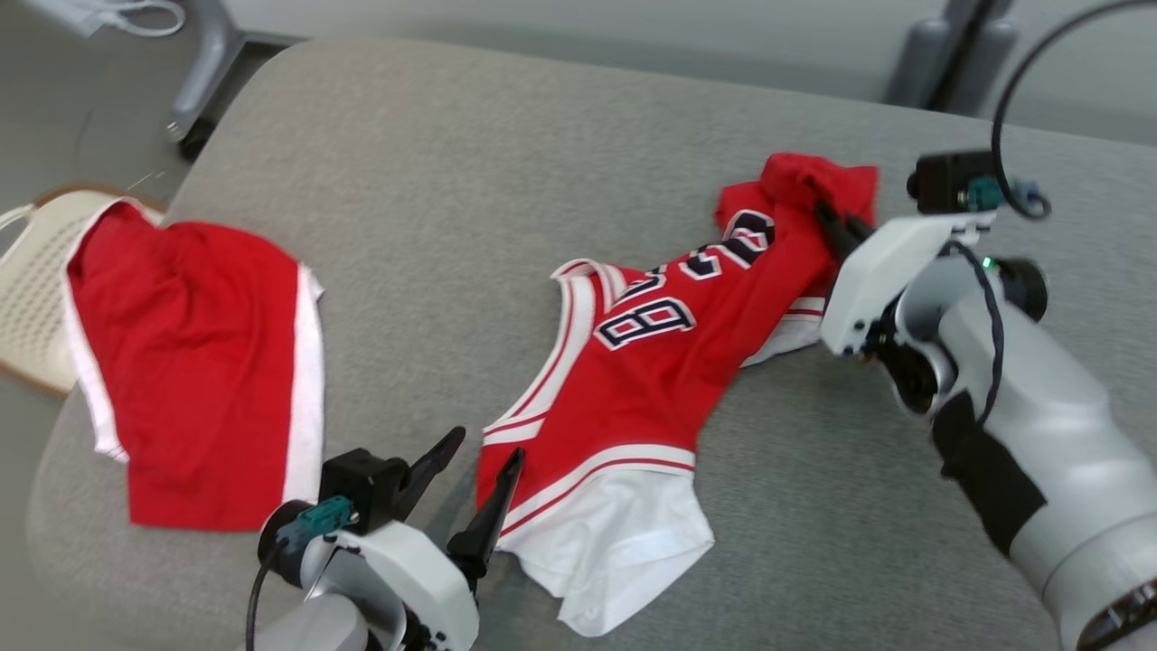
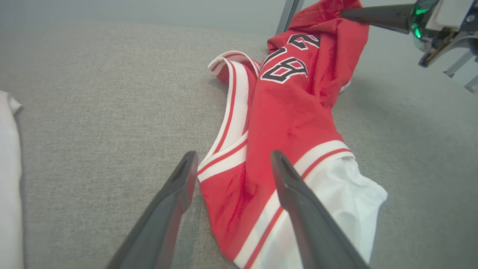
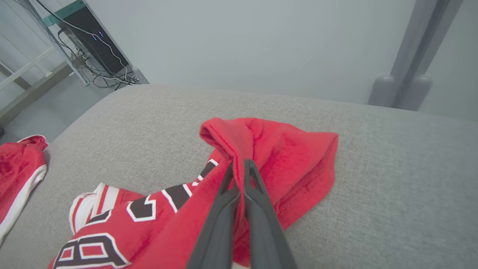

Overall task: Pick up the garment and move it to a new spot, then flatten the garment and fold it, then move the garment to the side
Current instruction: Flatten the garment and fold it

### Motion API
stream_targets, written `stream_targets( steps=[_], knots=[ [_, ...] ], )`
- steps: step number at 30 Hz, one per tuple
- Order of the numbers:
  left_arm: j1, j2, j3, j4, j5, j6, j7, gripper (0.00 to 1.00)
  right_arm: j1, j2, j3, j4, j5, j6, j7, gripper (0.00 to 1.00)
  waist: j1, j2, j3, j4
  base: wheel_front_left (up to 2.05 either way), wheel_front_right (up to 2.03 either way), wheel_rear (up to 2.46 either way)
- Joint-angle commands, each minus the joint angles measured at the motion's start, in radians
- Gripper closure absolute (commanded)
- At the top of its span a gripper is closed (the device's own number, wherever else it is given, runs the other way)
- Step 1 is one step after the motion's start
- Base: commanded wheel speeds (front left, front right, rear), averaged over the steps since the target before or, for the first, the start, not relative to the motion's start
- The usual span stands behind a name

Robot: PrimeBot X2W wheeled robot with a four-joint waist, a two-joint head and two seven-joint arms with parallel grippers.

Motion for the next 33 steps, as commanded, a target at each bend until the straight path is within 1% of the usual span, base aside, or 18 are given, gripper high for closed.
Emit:
stream_targets(
  steps=[1,3,7,8,10,13,17,20,21,22,23,25,27,29,33],
  knots=[
    [0.023,0.023,0.004,-0.018,-0.002,0.017,0.009,0.0,0.068,0.002,-0.016,-0.042,0.034,0.0,-0.052,1.0,0.0,-0.0001,-0.058,-0.087,0.0,0.0,0.0],
    [0.03,0.041,0.007,-0.037,-0.005,0.03,0.017,0.0,0.128,-0.001,-0.029,-0.082,0.062,0.0,-0.093,1.0,0.0,-0.0001,-0.072,-0.121,0.0,0.0,0.0],
    [0.055,0.077,0.012,-0.073,-0.009,0.052,0.032,0.0,0.252,-0.008,-0.05,-0.176,0.119,0.0,-0.14,1.0,0.0,-0.0001,-0.098,-0.189,0.0,0.0,0.0],
    [0.055,0.077,0.012,-0.073,-0.009,0.052,0.032,0.0,0.252,-0.008,-0.05,-0.176,0.119,0.0,-0.14,1.0,0.0,-0.0001,-0.098,-0.189,0.0,0.0,0.0],
    [0.061,0.093,0.015,-0.09,-0.011,0.066,0.041,0.0,0.313,-0.017,-0.061,-0.228,0.15,0.0,-0.147,1.0,0.0,-0.0001,-0.107,-0.22,0.0,0.0,0.0],
    [0.071,0.116,0.019,-0.12,-0.011,0.083,0.05,0.0,0.396,-0.047,-0.076,-0.294,0.171,0.0,-0.158,1.0,0.0,-0.0001,-0.114,-0.262,0.0,0.0,0.0],
    [0.082,0.14,0.025,-0.15,-0.015,0.102,0.057,0.0,0.497,-0.065,-0.106,-0.376,0.188,0.0,-0.16,1.0,0.0,-0.0001,-0.115,-0.313,0.0,0.0,0.0],
    [0.095,0.148,0.027,-0.167,-0.02,0.112,0.063,0.0,0.564,-0.079,-0.134,-0.419,0.183,0.0,-0.141,1.0,0.0,-0.0001,-0.115,-0.346,0.0,0.0,0.0],
    [0.098,0.152,0.027,-0.171,-0.021,0.115,0.063,0.0,0.582,-0.083,-0.144,-0.43,0.172,0.0,-0.135,0.88,0.0,-0.0001,-0.114,-0.355,0.0,0.0,0.0],
    [0.098,0.155,0.027,-0.174,-0.022,0.117,0.065,0.0,0.598,-0.088,-0.156,-0.433,0.157,0.0,-0.13,0.34,0.0,-0.0001,-0.113,-0.364,0.0,0.0,0.0],
    [0.095,0.158,0.027,-0.176,-0.022,0.118,0.067,0.0,0.612,-0.095,-0.169,-0.43,0.136,0.0,-0.129,0.0,0.0,-0.0001,-0.112,-0.371,0.0,0.0,0.0],
    [0.091,0.16,0.026,-0.182,-0.019,0.122,0.069,0.0,0.636,-0.106,-0.211,-0.416,0.089,0.0,-0.142,0.0,0.0,-0.0001,-0.108,-0.382,0.0,0.0,0.0],
    [0.09,0.163,0.026,-0.187,-0.018,0.125,0.071,0.0,0.658,-0.1,-0.271,-0.406,0.051,0.0,-0.159,0.0,0.0,-0.0001,-0.106,-0.388,0.0,0.0,0.0],
    [0.089,0.167,0.025,-0.19,-0.017,0.125,0.073,0.0,0.677,-0.11,-0.337,-0.393,0.002,0.0,-0.176,0.0,0.0,-0.0001,-0.105,-0.392,0.0,0.0,0.0],
    [0.09,0.165,0.022,-0.193,-0.018,0.124,0.074,0.0,0.718,-0.1,-0.454,-0.418,-0.096,0.0,-0.193,0.0,0.0,-0.0001,-0.104,-0.388,0.0,0.0,0.0]
  ],
)
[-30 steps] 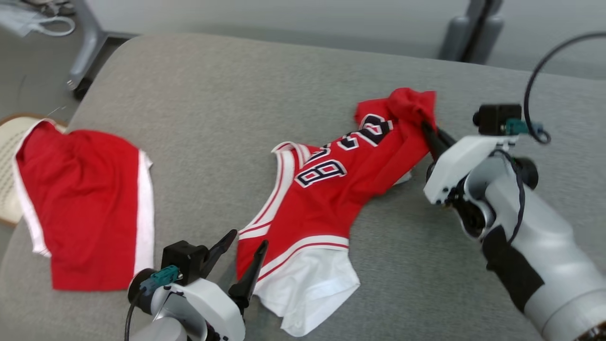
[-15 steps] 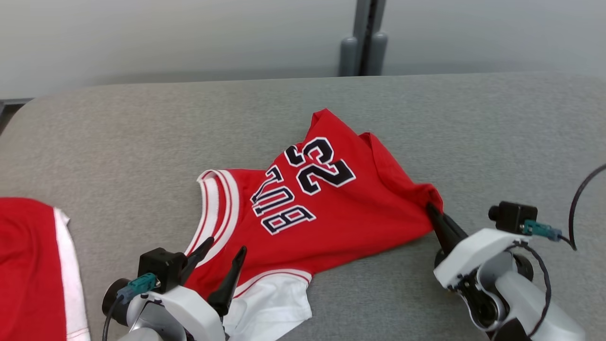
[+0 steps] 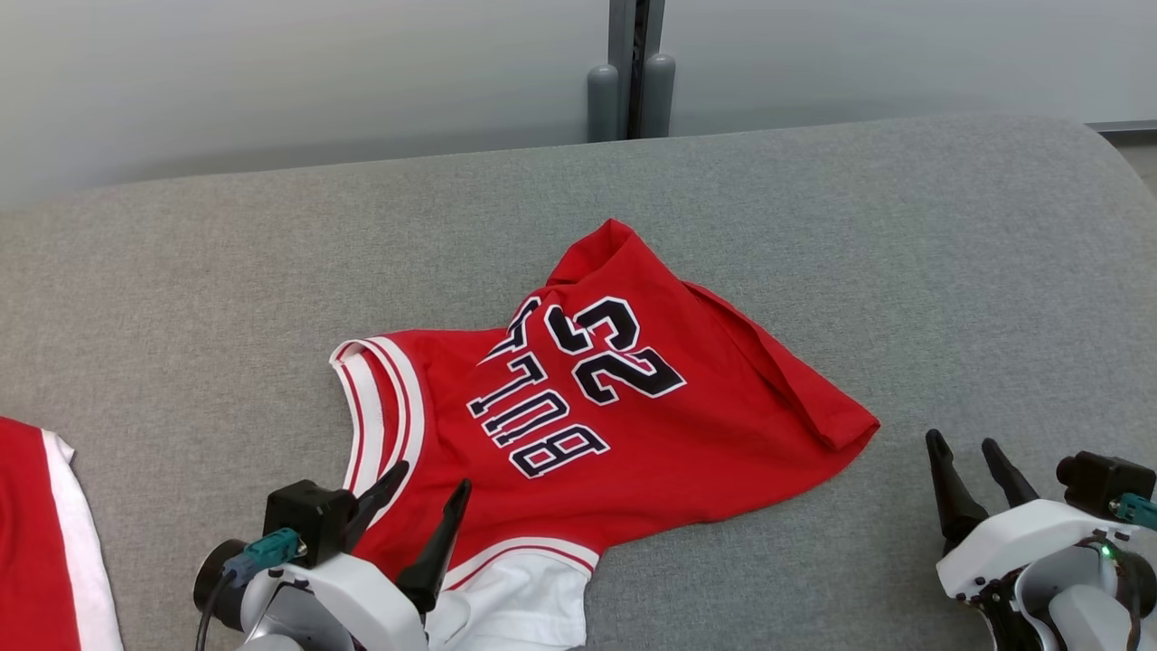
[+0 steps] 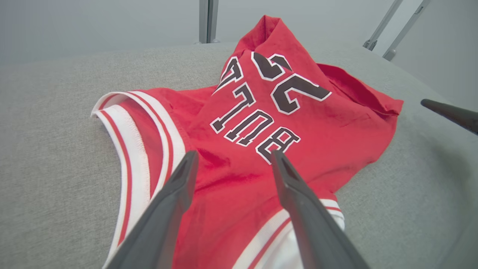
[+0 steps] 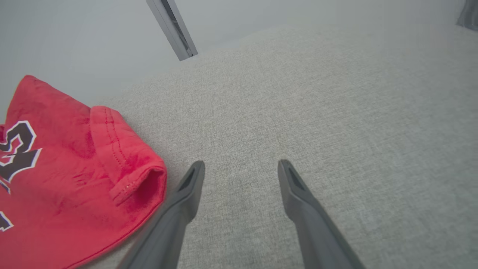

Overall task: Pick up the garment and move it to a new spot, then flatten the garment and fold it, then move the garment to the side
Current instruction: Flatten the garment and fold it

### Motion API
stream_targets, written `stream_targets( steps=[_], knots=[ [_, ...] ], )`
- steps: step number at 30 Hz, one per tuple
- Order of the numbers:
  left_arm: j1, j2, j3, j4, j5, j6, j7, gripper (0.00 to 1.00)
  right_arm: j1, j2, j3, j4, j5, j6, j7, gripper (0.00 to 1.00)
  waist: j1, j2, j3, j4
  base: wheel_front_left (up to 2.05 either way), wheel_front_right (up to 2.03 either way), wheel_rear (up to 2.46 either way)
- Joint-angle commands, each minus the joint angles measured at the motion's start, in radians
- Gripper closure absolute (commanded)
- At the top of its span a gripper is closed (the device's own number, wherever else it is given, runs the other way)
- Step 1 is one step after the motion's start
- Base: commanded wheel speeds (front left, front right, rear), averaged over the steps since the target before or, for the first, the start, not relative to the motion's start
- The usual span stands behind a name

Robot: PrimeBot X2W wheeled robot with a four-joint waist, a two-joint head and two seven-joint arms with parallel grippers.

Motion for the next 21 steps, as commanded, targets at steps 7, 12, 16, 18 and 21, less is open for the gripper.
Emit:
stream_targets(
  steps=[7,12,16,18,21],
  knots=[
    [-0.013,-0.009,-0.006,0.008,-0.004,-0.006,0.0,0.0,0.08,0.047,-0.106,-0.241,-0.225,0.001,0.047,0.0,0.0,-0.0001,0.002,0.034,0.0,0.0,0.0],
    [-0.012,-0.019,-0.009,0.018,-0.006,-0.01,-0.003,0.0,0.125,0.072,-0.099,-0.374,-0.352,0.001,0.127,0.0,0.0,-0.0001,0.002,0.058,0.0,0.0,0.0],
    [-0.016,-0.026,-0.01,0.024,-0.008,-0.013,-0.006,0.0,0.138,0.052,-0.054,-0.43,-0.457,0.0,0.243,0.0,0.0,-0.0001,0.005,0.07,0.0,0.0,0.0],
    [-0.019,-0.03,-0.012,0.027,-0.008,-0.018,-0.008,0.0,0.144,0.045,-0.038,-0.444,-0.516,0.001,0.301,0.0,0.0,-0.0001,0.005,0.075,0.0,0.0,0.0],
    [-0.019,-0.031,-0.014,0.03,-0.01,-0.019,-0.008,0.0,0.146,0.042,-0.044,-0.459,-0.574,0.0,0.345,0.0,0.0,-0.0001,0.005,0.079,0.0,0.0,0.0]
  ],
)
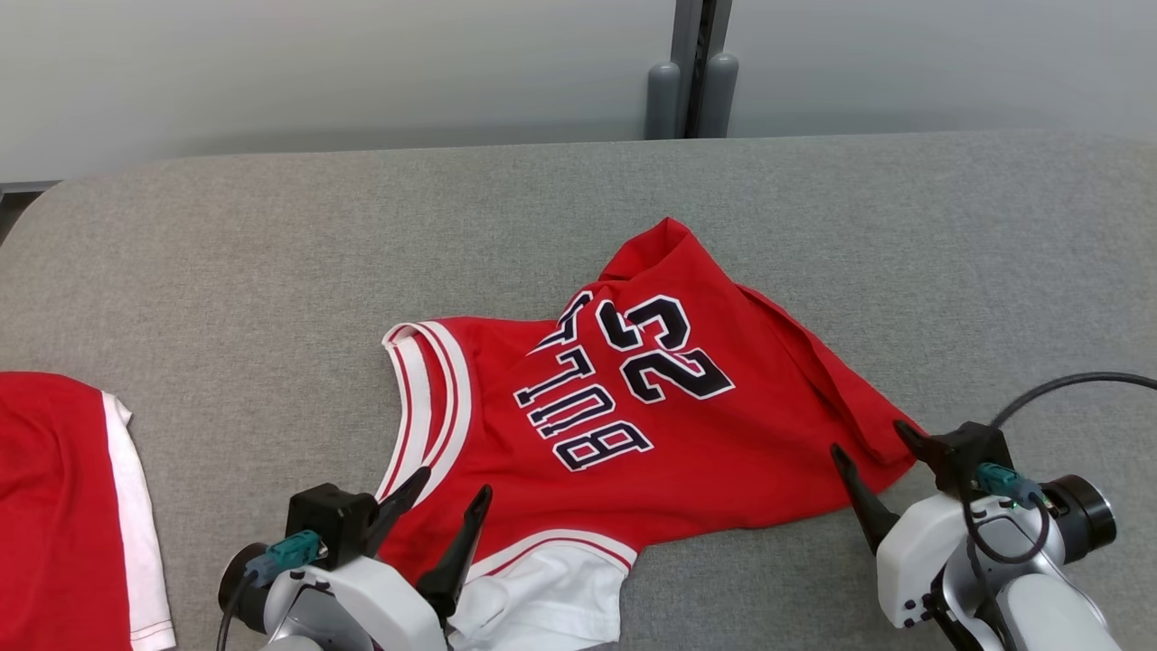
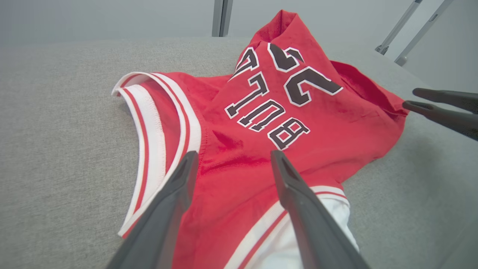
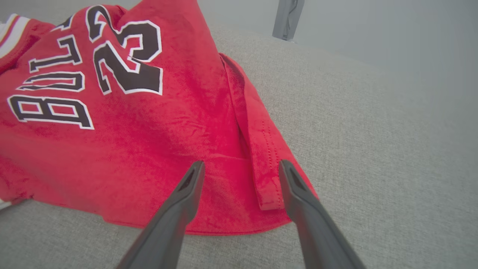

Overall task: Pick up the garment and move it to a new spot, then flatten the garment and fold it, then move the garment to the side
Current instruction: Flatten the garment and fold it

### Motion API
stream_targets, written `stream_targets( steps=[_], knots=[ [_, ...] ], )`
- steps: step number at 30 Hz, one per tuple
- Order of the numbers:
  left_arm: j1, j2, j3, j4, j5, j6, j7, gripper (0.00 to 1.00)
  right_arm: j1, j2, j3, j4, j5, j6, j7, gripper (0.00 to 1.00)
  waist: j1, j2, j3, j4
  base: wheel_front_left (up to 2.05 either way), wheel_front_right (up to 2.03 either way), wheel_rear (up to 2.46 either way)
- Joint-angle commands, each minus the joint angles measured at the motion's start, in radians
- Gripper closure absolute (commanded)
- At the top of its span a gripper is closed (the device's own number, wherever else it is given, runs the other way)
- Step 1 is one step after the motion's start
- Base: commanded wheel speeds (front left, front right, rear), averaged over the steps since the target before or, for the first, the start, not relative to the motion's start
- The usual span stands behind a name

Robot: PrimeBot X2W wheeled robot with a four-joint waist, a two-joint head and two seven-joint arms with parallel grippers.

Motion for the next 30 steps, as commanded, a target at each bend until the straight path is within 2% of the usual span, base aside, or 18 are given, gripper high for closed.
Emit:
stream_targets(
  steps=[1,8,14,30],
  knots=[
    [-0.014,0.005,0.002,0.005,-0.003,-0.005,-0.004,0.0,0.014,-0.002,-0.013,-0.018,-0.036,0.0,0.033,0.0,0.0,0.0,0.0,0.004,0.0,0.0,0.0],
    [-0.017,-0.003,0.0,0.016,-0.006,-0.012,-0.009,0.0,0.02,0.021,-0.066,-0.045,-0.116,0.0,0.119,0.0,0.0,0.0,0.006,0.017,0.0,0.0,0.0],
    [-0.023,0.0,0.004,0.02,-0.006,-0.015,-0.011,0.0,0.007,0.032,-0.093,-0.027,-0.114,0.0,0.148,0.0,0.0,0.0,0.025,0.025,0.0,0.0,0.0],
    [-0.037,0.003,0.003,0.027,-0.008,-0.017,-0.005,0.0,-0.088,0.026,-0.179,0.123,-0.176,0.0,0.084,0.0,0.0,0.0,0.043,0.028,0.0,0.0,0.0]
  ],
)
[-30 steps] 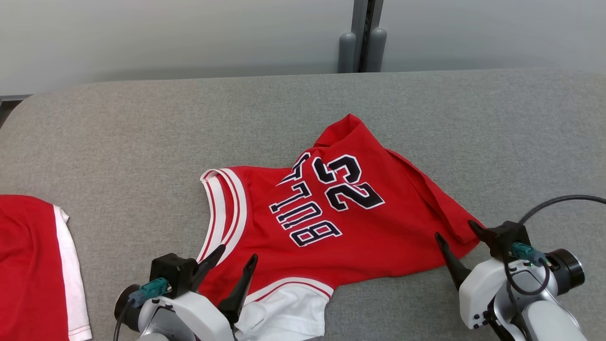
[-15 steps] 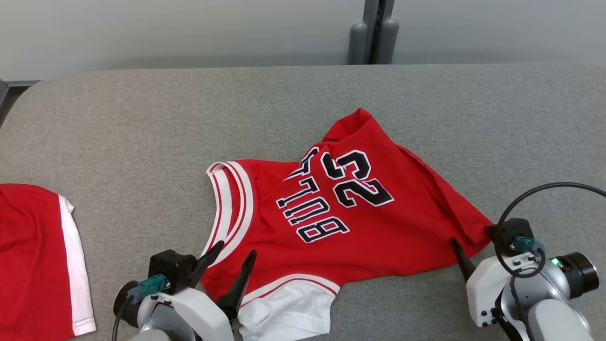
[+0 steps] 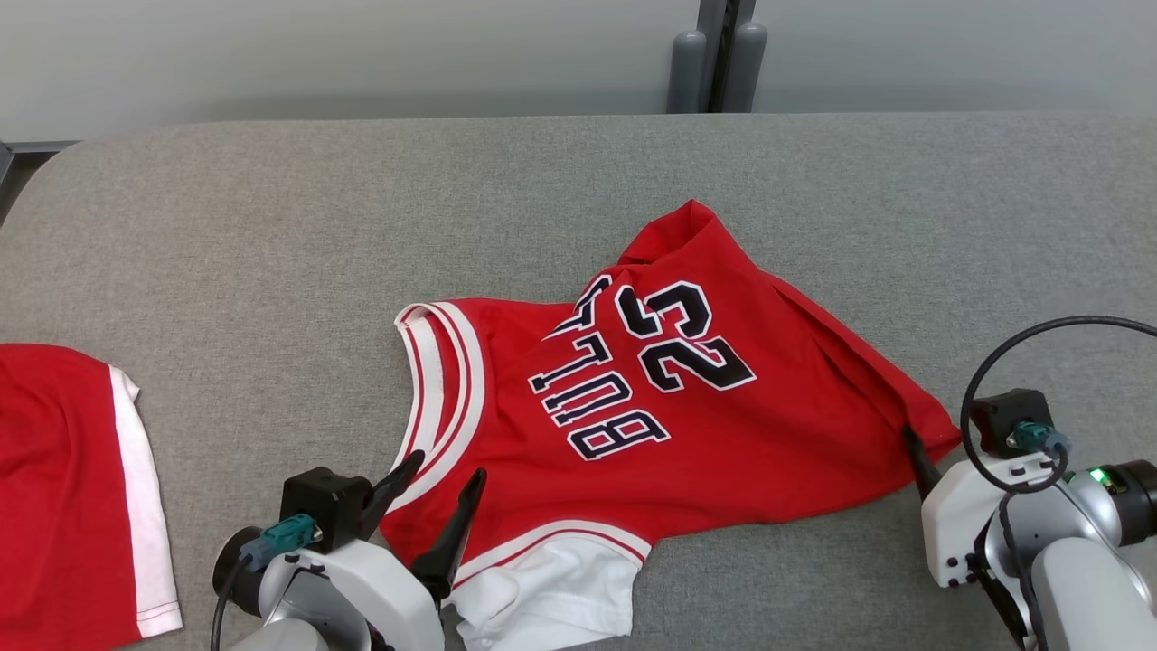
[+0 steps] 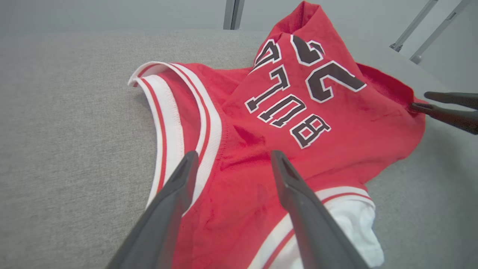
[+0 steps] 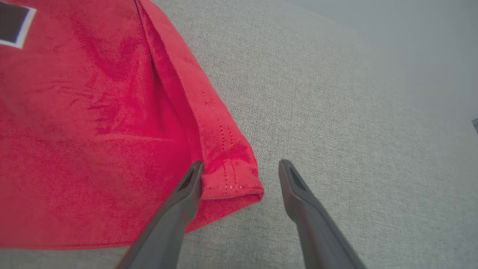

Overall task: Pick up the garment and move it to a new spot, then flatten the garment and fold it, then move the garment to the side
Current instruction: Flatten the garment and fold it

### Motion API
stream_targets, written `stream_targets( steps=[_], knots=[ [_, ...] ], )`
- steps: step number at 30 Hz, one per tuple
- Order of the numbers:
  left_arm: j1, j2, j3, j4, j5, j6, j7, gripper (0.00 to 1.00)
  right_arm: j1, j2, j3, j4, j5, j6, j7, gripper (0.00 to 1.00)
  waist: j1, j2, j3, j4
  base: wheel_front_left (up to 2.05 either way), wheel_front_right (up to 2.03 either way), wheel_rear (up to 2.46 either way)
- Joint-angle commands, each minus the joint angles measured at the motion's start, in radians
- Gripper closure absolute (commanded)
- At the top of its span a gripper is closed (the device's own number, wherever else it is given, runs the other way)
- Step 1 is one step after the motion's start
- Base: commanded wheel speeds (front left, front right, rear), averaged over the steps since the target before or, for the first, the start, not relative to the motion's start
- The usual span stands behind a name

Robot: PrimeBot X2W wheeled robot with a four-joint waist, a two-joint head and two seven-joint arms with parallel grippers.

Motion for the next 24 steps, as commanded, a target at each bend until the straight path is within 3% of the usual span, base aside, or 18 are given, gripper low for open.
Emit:
stream_targets(
  steps=[1,5,6,8,9,18,24],
  knots=[
    [-0.007,0.005,0.003,0.004,-0.003,-0.001,0.0,0.0,-0.016,-0.011,-0.008,0.004,-0.002,0.0,-0.016,0.0,0.0,0.0,-0.001,0.0,0.0,0.0,0.0],
    [-0.003,0.002,0.001,0.005,-0.005,0.0,-0.001,0.0,-0.03,-0.016,-0.007,0.035,-0.002,0.0,-0.034,0.0,0.0,0.0,-0.005,-0.003,0.0,0.0,0.0],
    [-0.002,0.002,0.0,0.006,-0.006,0.0,-0.001,0.0,-0.033,-0.019,-0.006,0.042,0.001,0.0,-0.04,0.44,0.0,0.0,-0.006,-0.004,0.0,0.0,0.0],
    [0.0,0.001,0.0,0.007,-0.008,-0.001,-0.001,0.0,-0.041,-0.023,-0.006,0.059,0.006,0.0,-0.043,0.87,0.0,0.0,-0.009,-0.005,0.0,0.0,0.0],
    [0.001,0.001,-0.001,0.008,-0.008,-0.002,-0.001,0.0,-0.044,-0.023,-0.009,0.066,0.01,0.0,-0.047,1.0,0.0,0.0,-0.011,-0.006,0.0,0.0,0.0],
    [0.01,0.0,-0.004,0.009,-0.013,0.002,-0.005,0.0,-0.046,-0.018,-0.032,0.094,0.056,0.0,-0.067,1.0,0.0,0.0,-0.024,-0.016,0.0,0.0,0.0],
    [0.015,0.004,-0.004,0.007,-0.015,0.007,-0.006,0.0,-0.02,0.003,-0.089,0.067,0.208,0.0,-0.054,1.0,0.0,0.0,-0.035,-0.031,0.0,0.0,0.0]
  ],
)
